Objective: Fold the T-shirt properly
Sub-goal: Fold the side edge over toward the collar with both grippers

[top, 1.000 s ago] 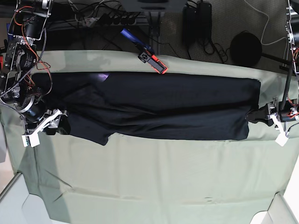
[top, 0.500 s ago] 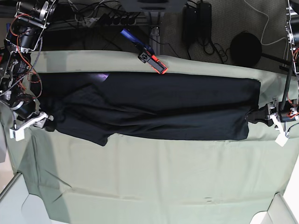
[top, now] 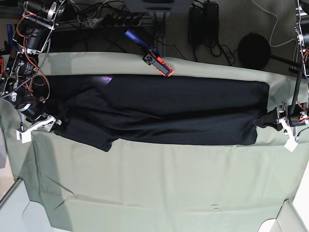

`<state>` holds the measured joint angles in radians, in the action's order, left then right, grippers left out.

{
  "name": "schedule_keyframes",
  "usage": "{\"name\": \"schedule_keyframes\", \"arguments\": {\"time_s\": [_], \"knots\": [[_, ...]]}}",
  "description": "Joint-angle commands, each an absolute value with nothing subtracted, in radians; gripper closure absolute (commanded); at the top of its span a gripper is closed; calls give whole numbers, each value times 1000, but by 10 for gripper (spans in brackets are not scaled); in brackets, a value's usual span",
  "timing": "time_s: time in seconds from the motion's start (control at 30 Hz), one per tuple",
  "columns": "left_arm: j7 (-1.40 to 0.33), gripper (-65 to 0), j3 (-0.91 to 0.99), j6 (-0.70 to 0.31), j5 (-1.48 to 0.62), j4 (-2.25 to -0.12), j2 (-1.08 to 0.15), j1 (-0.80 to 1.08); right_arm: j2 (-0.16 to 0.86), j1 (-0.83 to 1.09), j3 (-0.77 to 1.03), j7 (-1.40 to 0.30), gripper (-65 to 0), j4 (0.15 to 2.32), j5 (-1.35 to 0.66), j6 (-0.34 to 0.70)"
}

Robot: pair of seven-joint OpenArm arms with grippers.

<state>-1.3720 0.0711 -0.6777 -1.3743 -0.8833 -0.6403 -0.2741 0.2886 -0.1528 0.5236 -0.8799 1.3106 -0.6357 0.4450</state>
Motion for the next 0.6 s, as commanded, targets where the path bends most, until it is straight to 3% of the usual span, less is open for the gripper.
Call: {"name": "schedule_keyframes", "arguments": {"time_s": [0.0, 0.2, 0.37, 0.57], "knots": [[-1365, -30, 77, -698, -1395, -897, -662, -293, 297, -175, 528, -860, -345, 1324, -655, 475], [-1365, -31, 77, -698, -1394, -897, -662, -293, 255, -175, 528, -860, -331, 1324, -655, 475], [-1365, -43, 77, -698, -1394, -897, -662, -293, 247, -175, 528, -860, -150, 1324, -656, 475], [-1365, -228, 77, -698, -1394, -897, -662, -293, 247, -176, 528, -837, -25, 1324, -656, 476]]}}
